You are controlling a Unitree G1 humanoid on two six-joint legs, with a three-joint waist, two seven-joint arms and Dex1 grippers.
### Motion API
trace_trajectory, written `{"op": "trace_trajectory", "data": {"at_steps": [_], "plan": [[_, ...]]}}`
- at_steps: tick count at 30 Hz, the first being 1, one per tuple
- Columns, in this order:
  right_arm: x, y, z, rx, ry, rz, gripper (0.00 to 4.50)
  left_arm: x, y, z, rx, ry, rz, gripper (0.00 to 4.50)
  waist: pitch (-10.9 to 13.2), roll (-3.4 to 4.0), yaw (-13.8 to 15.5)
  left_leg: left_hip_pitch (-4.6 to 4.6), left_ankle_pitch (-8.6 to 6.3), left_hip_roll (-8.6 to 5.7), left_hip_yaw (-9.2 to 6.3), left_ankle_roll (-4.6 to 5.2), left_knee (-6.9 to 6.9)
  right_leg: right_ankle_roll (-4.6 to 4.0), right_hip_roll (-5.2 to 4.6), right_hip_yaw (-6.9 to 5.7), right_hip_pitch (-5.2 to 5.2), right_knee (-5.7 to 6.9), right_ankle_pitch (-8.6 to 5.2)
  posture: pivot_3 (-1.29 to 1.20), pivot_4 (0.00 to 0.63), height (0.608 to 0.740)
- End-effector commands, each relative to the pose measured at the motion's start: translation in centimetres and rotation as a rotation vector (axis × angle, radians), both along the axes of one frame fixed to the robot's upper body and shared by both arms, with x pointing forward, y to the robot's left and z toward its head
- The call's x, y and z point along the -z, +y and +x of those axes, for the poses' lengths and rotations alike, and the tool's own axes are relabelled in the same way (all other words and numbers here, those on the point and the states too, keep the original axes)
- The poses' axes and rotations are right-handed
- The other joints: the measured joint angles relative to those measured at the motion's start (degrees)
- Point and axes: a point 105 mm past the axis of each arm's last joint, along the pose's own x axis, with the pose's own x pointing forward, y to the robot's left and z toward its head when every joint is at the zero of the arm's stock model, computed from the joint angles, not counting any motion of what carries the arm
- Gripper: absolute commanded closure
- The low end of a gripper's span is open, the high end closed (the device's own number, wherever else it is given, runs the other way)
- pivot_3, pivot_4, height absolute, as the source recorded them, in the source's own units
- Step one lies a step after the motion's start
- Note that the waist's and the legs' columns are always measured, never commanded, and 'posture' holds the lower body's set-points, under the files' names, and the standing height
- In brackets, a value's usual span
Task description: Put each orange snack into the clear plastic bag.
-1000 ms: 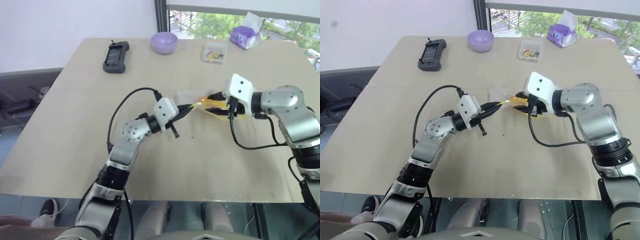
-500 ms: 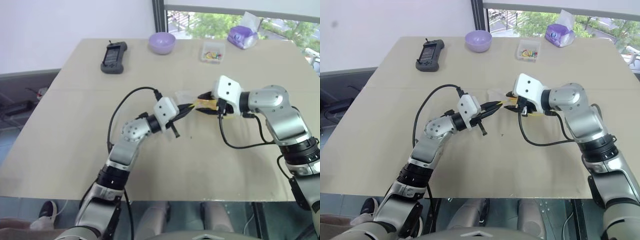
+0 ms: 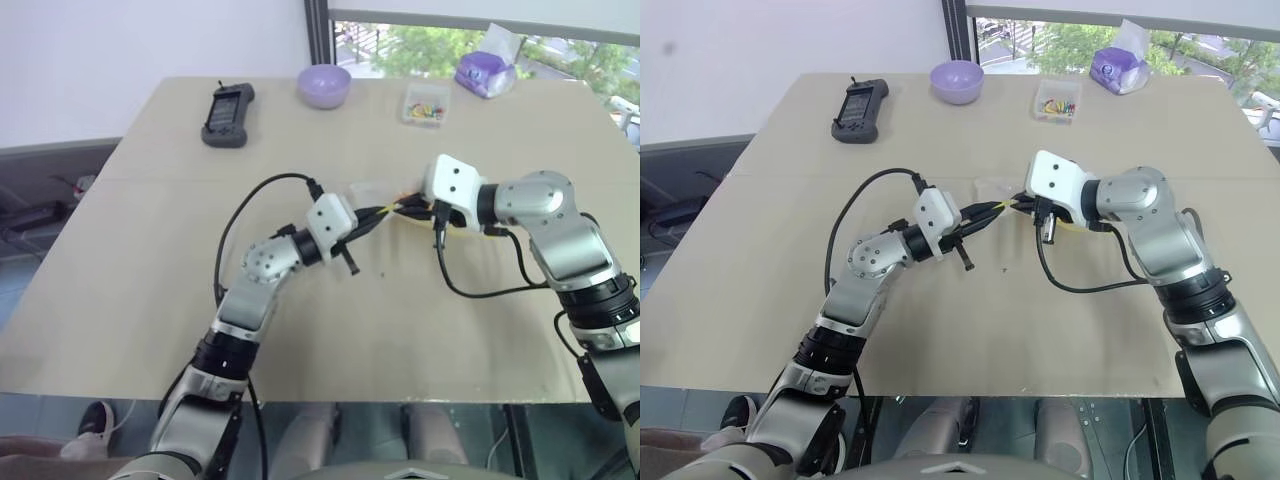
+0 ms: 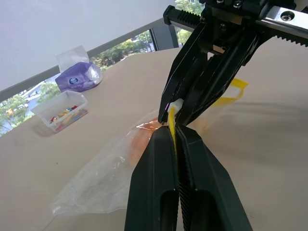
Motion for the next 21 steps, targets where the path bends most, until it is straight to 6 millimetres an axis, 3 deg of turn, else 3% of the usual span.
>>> {"op": "trace_trajectory", "data": {"at_steps": [1,11,18,21], "plan": [[-2.03,0.47,-0.44,-0.034,-0.071,0.020,4.47,-1.46,-0.23,-0.45,0.019,-0.054,-0.019,4.50,0.00,0.00,0.00,0.00,0.00,0.00,0.00,0.00,0.00,0.00,0.00,0.00,0.00,0.00,0.00,0.00,0.150,0.740],[-2.83,1.30,-0.96,-0.129,-0.168,0.044,4.47,-1.44,-0.25,-0.33,0.018,-0.051,-0.019,4.50,0.00,0.00,-0.01,0.00,0.00,0.00,0.00,0.00,0.00,0.00,0.00,0.00,0.00,0.00,0.00,0.00,0.150,0.740],[-2.10,1.13,-1.23,-0.179,-0.183,0.002,4.47,-1.47,-0.30,-0.36,0.021,-0.051,-0.018,4.50,0.00,0.00,-0.02,0.00,0.00,0.00,0.00,0.00,0.00,0.00,0.00,0.00,0.00,-0.01,0.00,0.00,0.150,0.740],[-2.21,1.14,-1.09,-0.177,-0.196,0.007,3.45,-1.48,-0.28,-0.35,0.020,-0.052,-0.017,4.50,0.00,0.00,-0.04,0.00,0.00,0.00,0.00,0.00,0.00,0.00,0.01,0.00,0.00,0.00,0.00,0.00,0.150,0.740]]}}
